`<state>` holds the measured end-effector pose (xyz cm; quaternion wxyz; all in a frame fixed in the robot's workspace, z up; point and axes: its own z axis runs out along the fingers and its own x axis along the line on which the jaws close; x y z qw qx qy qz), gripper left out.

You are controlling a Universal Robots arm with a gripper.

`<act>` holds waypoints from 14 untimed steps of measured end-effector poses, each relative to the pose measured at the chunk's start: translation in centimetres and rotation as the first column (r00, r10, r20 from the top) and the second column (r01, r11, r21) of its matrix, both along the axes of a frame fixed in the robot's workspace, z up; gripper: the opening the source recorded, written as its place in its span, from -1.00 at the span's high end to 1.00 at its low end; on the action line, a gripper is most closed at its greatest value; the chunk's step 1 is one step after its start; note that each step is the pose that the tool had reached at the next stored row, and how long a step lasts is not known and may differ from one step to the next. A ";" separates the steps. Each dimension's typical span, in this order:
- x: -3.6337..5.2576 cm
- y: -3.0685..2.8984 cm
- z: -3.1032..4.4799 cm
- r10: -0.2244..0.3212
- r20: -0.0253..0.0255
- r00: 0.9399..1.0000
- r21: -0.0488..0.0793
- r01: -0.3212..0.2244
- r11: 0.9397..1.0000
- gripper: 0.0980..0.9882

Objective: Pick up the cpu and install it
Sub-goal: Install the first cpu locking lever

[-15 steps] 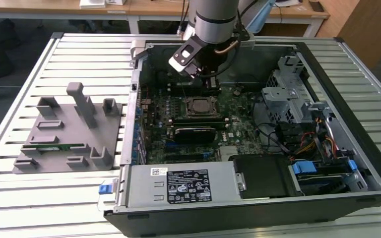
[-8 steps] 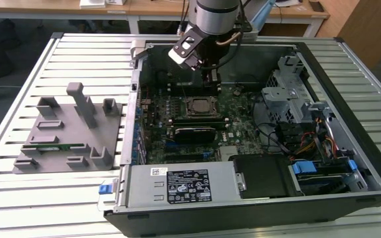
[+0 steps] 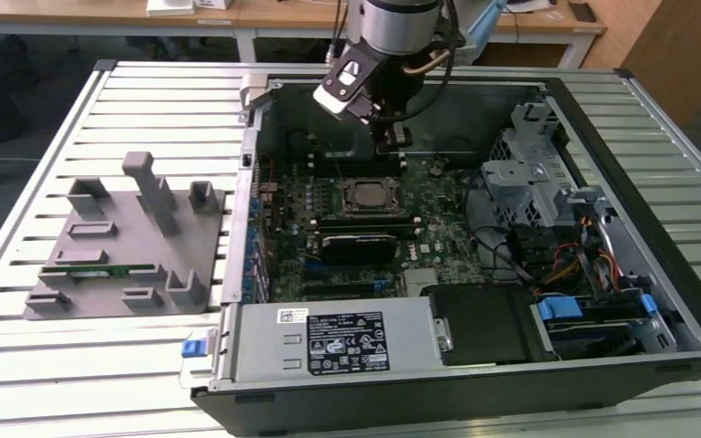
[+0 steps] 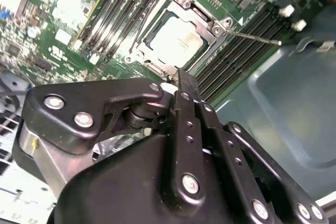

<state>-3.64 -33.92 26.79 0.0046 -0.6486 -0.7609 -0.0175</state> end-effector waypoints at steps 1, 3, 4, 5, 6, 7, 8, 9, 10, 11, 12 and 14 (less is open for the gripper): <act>0.00 0.00 -0.01 0.018 0.000 1.000 0.000 -0.018 1.000 0.98; 0.00 0.00 -0.02 0.051 0.000 0.999 0.000 -0.051 0.999 0.98; 0.00 0.00 -0.02 0.064 0.000 0.998 0.000 -0.064 0.998 0.98; 0.00 0.00 -0.03 0.075 0.000 0.997 0.000 -0.075 0.997 0.98; 0.00 0.00 -0.03 0.085 0.000 0.996 0.000 -0.085 0.996 0.98; 0.01 0.00 -0.03 0.098 0.000 0.995 0.000 -0.098 0.995 0.98; 0.01 0.00 -0.03 0.110 0.000 0.994 0.000 -0.110 0.994 0.98; 0.01 0.00 -0.03 0.123 0.000 0.992 0.000 -0.123 0.992 0.98; 0.01 0.00 -0.03 0.137 0.000 0.991 0.000 -0.137 0.991 0.98; 0.01 0.00 -0.03 0.152 0.000 0.988 0.000 -0.152 0.988 0.98; 0.01 0.00 -0.03 0.167 0.000 0.986 0.000 -0.167 0.986 0.98; 0.01 0.00 -0.03 0.203 0.000 0.979 0.000 -0.203 0.979 0.98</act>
